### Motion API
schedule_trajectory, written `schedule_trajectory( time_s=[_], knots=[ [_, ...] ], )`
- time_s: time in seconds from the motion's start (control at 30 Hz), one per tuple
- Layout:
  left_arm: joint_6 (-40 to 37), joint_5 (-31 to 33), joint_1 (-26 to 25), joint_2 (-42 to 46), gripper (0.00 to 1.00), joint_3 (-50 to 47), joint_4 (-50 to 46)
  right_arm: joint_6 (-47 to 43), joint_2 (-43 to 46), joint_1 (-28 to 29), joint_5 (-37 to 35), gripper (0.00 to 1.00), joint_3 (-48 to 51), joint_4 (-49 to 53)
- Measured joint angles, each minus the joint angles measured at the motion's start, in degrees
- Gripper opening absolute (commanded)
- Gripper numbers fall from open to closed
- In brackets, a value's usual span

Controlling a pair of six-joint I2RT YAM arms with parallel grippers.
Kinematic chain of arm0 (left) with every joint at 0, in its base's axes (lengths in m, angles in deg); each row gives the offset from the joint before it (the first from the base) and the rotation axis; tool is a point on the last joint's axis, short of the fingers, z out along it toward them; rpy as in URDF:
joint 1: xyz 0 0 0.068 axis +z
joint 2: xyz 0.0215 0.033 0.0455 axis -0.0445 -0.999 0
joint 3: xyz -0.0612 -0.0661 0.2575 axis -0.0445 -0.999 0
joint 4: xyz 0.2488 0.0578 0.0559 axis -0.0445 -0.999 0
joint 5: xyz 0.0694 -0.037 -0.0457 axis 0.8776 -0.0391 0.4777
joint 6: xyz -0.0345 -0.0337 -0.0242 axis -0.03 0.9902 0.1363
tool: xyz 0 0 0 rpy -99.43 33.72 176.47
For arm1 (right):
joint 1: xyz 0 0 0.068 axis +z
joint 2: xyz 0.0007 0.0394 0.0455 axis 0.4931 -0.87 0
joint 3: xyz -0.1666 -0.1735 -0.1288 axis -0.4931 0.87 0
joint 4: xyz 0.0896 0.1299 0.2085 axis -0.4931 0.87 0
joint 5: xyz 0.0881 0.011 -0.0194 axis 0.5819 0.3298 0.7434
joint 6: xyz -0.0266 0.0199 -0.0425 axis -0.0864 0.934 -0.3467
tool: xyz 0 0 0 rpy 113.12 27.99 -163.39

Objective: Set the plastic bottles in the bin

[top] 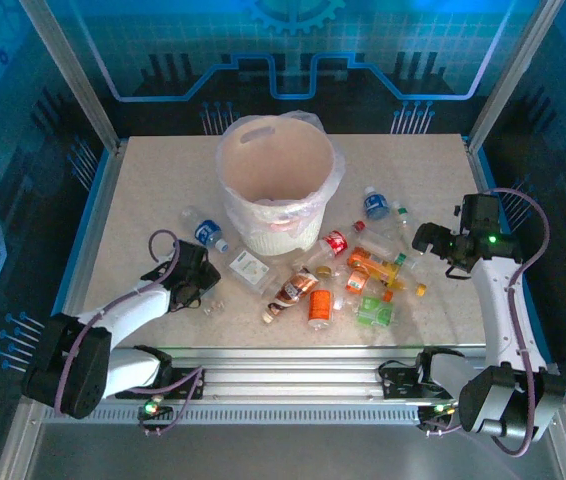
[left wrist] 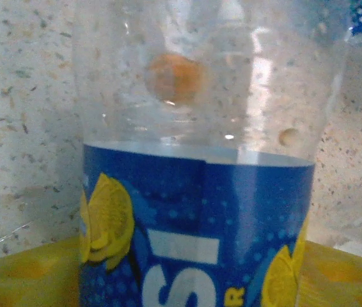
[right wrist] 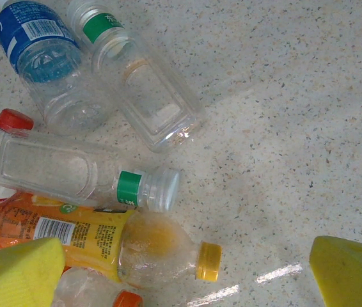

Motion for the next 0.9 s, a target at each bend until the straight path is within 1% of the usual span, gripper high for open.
schedule_trajectory(
  time_s=[0.1,0.27,0.5,0.67,0.9],
  knots=[
    [0.4,0.3,0.2,-0.1,0.51,-0.1,0.2,0.0,0.0,0.0,0.0,1.0,0.0,0.0],
    [1.4,0.2,0.3,-1.3,0.39,-0.1,3.4,0.0,0.0,0.0,0.0,1.0,0.1,0.0],
    [1.4,0.5,0.3,-0.4,0.3,0.0,2.2,0.0,0.0,0.0,0.0,1.0,0.3,0.0],
    [0.8,2.5,0.3,4.2,0.25,0.2,-2.7,0.0,0.4,0.0,-0.2,1.0,0.3,0.0],
    [-1.0,5.7,0.6,14.0,0.19,2.3,-9.3,0.0,1.0,0.0,-0.4,1.0,0.3,0.1]
  ],
)
